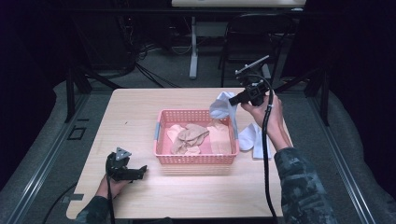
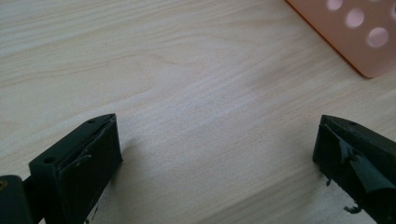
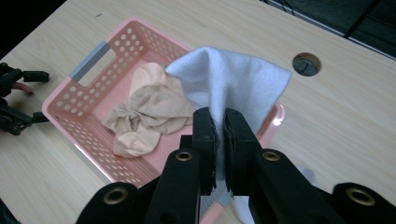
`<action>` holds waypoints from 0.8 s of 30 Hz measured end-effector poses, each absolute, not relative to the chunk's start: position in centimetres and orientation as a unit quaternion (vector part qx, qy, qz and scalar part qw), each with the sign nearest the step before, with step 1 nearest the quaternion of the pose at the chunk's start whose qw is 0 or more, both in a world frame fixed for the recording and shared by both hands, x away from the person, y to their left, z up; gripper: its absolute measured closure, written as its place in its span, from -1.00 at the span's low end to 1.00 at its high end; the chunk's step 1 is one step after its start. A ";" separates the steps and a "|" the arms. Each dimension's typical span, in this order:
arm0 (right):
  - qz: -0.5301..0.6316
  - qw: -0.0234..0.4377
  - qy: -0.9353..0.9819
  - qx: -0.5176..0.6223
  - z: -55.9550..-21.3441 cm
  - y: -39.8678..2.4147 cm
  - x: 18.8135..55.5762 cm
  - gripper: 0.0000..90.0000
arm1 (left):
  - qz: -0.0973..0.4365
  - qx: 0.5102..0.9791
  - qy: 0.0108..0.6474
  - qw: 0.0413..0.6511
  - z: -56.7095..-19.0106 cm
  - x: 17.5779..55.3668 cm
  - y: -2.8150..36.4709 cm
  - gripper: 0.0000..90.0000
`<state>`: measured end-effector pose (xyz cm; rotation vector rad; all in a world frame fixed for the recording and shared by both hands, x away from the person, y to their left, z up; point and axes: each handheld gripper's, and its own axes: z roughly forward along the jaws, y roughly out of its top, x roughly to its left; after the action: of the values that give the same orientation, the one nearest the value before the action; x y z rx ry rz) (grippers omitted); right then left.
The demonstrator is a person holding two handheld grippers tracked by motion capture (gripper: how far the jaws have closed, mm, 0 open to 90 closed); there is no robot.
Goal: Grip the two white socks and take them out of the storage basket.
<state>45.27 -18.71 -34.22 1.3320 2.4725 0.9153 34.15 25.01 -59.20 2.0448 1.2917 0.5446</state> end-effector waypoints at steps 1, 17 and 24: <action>0.306 0.097 0.834 0.449 -33.9 -19.1 45.2 0.88 | 0.208 0.780 0.493 0.325 -59.2 34.2 25.0 -0.98; 0.280 0.135 0.814 0.491 -31.9 -25.0 43.9 0.88 | 0.208 0.780 0.493 0.325 -59.2 34.2 25.0 -0.98; 0.254 0.147 0.810 0.507 -32.7 -26.3 43.8 0.88 | 0.208 0.780 0.493 0.325 -59.2 34.2 25.0 -0.98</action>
<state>43.85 -26.34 -32.65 1.4602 2.3312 0.7318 34.15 25.00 -59.20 2.0449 1.2917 0.5446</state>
